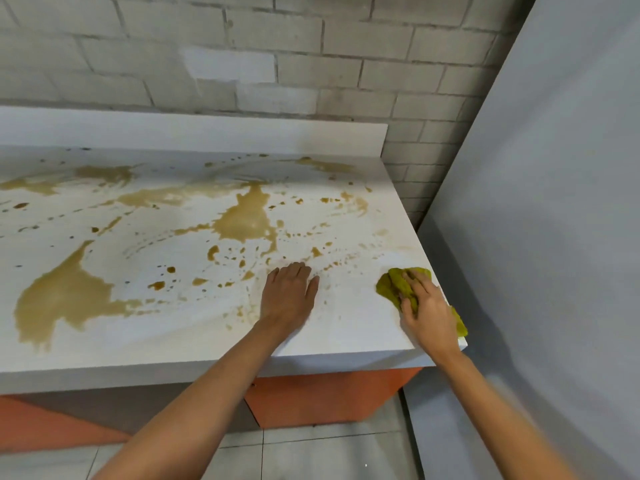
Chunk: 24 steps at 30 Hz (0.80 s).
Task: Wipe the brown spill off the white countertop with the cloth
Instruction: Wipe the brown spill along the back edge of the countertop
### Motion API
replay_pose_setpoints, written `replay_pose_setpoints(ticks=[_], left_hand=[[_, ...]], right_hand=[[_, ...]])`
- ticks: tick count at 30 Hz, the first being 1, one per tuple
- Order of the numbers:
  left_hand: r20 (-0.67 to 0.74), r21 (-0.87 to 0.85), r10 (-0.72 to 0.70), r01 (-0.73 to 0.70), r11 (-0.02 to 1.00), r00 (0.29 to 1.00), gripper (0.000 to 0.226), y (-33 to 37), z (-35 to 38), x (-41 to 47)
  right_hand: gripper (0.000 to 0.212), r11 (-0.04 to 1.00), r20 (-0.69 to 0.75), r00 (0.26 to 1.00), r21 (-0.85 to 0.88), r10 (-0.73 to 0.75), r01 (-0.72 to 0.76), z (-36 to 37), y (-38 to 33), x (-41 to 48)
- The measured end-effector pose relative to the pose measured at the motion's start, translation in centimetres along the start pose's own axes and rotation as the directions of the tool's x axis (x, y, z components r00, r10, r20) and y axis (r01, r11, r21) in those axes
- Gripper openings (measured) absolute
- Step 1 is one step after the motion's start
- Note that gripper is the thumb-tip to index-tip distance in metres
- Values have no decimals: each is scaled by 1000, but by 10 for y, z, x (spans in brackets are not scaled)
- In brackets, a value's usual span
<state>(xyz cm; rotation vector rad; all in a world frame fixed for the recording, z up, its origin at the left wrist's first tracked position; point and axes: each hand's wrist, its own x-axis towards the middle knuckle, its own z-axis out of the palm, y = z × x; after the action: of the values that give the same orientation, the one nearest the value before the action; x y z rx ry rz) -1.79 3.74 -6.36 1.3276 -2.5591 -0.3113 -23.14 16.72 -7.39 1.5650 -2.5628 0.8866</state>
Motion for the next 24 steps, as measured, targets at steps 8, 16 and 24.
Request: replay_pose_setpoints(ticks=[8,16,24], left_hand=[[-37,16,-48,49,999,998,39,5,5,-2],[-96,24,-80,82,996,992,34,13,6,-1],[-114,-18,-64,63,998,991,30,10,9,-2]], right_hand=[[52,994,62,997,-98,49,-43,29,-29,66],[42,984,55,983,-3,-177,177,9,11,22],[36,997,60,998,-79,-16,21,43,-22,100]])
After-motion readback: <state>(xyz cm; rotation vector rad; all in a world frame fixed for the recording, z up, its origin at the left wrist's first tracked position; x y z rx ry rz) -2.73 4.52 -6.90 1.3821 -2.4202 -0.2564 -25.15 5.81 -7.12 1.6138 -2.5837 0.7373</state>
